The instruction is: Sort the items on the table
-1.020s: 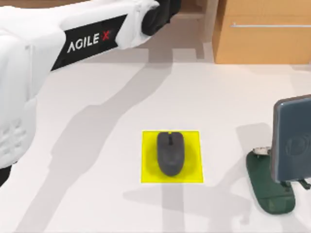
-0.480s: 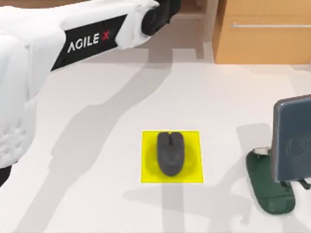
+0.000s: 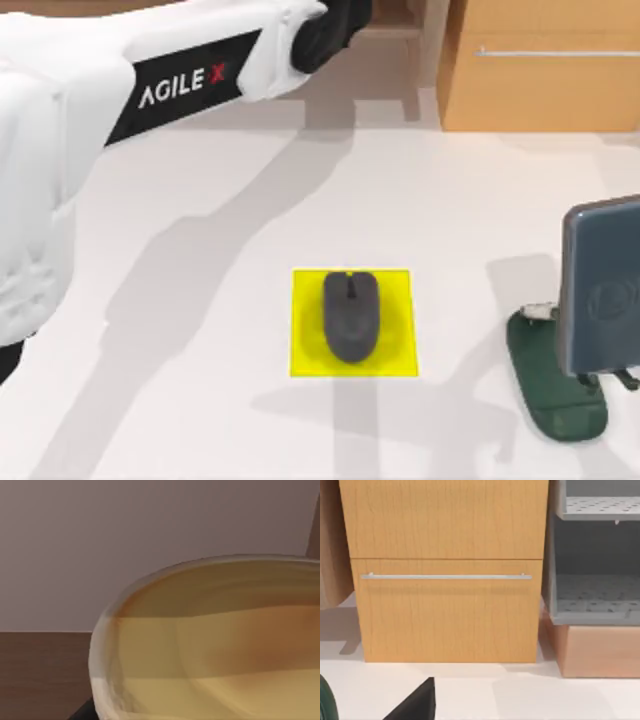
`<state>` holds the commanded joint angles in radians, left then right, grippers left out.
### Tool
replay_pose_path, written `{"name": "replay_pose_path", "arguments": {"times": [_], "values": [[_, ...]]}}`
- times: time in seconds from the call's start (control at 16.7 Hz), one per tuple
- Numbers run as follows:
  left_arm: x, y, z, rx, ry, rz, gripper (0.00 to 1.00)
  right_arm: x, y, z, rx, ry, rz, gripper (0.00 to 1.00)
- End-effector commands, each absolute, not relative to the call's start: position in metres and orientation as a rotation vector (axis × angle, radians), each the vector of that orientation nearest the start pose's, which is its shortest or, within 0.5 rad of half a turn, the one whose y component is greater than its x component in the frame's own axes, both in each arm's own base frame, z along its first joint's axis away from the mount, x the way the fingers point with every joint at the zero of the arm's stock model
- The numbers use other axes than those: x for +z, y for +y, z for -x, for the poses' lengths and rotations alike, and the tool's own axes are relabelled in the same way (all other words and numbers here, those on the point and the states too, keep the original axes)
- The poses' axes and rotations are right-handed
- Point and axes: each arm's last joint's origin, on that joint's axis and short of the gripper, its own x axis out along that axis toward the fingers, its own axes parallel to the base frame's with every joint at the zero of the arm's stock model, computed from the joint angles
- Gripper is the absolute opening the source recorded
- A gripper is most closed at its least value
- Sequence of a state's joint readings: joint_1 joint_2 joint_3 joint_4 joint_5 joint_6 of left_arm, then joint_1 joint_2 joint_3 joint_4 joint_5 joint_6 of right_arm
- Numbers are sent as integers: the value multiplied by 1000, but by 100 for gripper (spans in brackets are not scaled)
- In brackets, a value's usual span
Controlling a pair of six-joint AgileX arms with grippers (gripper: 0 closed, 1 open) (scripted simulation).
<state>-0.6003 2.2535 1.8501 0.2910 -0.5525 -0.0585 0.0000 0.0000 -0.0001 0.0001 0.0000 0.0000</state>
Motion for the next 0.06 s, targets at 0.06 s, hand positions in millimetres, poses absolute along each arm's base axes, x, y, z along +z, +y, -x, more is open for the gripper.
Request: {"name": "replay_pose_path", "arguments": {"times": [0.06], "values": [[253, -283, -454, -20, 101, 7, 100, 160, -1, -106, 0, 0, 0, 100]]}}
